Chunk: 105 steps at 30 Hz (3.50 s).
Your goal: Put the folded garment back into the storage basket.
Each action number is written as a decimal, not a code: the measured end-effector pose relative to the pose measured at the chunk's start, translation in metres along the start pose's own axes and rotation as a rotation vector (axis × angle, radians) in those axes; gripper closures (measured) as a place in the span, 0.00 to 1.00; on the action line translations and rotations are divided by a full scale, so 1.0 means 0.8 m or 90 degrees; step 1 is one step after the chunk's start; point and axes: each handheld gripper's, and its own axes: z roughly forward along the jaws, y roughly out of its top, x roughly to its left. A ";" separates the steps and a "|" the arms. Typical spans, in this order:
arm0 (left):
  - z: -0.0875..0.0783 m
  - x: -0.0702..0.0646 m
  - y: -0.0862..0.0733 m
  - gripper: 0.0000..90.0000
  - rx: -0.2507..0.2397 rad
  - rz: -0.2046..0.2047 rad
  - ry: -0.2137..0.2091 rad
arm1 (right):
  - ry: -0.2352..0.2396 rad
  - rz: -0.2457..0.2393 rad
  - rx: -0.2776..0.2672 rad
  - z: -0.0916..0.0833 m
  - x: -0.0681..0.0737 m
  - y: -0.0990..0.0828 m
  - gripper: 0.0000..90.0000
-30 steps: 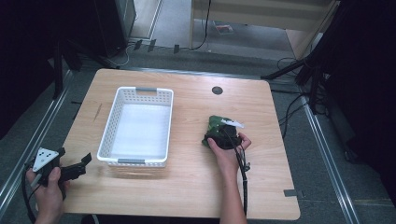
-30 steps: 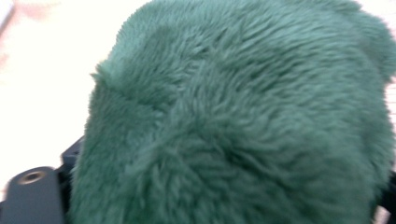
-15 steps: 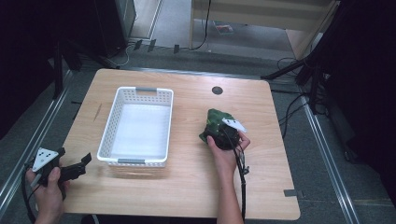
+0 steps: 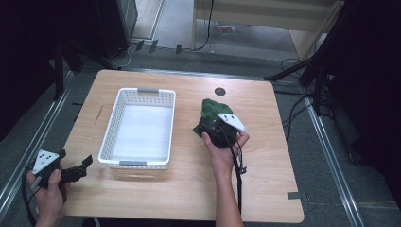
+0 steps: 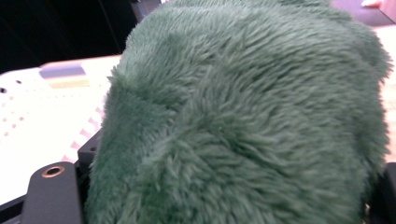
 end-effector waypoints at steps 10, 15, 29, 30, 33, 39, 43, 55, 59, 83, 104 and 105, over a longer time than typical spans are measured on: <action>0.000 0.001 0.000 0.01 0.000 -0.001 -0.002 | 0.037 -0.020 -0.016 -0.004 0.035 0.017 0.21; 0.000 0.001 0.000 0.01 -0.001 -0.001 -0.002 | 0.053 -0.029 -0.020 -0.004 0.054 0.024 0.21; 0.000 0.001 0.000 0.01 -0.001 -0.001 -0.002 | 0.085 -0.041 -0.012 0.005 0.100 0.033 0.21; 0.000 0.000 0.000 0.01 -0.001 -0.002 -0.002 | 0.090 -0.043 -0.012 0.007 0.107 0.033 0.21; 0.000 0.000 0.000 0.01 -0.001 -0.002 -0.002 | 0.096 -0.045 -0.010 0.008 0.113 0.034 0.21; 0.000 0.001 0.000 0.01 -0.001 -0.002 -0.003 | 0.110 -0.044 -0.007 0.015 0.133 0.033 0.21; 0.000 0.001 0.000 0.01 -0.002 -0.002 -0.002 | 0.117 -0.042 -0.003 0.018 0.144 0.032 0.21; 0.000 0.001 0.000 0.01 -0.001 -0.001 -0.003 | 0.140 -0.046 0.008 0.033 0.177 0.026 0.21; 0.000 0.001 0.000 0.01 -0.001 -0.002 -0.003 | 0.148 -0.042 0.009 0.041 0.186 0.022 0.21; 0.000 0.001 0.000 0.01 -0.002 -0.005 -0.004 | 0.161 -0.060 0.074 0.106 0.226 -0.011 0.22; 0.000 0.002 0.000 0.01 -0.001 -0.006 -0.008 | 0.154 -0.001 0.192 0.145 0.234 -0.034 0.22; 0.000 0.002 0.000 0.01 -0.001 -0.007 -0.008 | 0.155 0.001 0.199 0.145 0.235 -0.035 0.22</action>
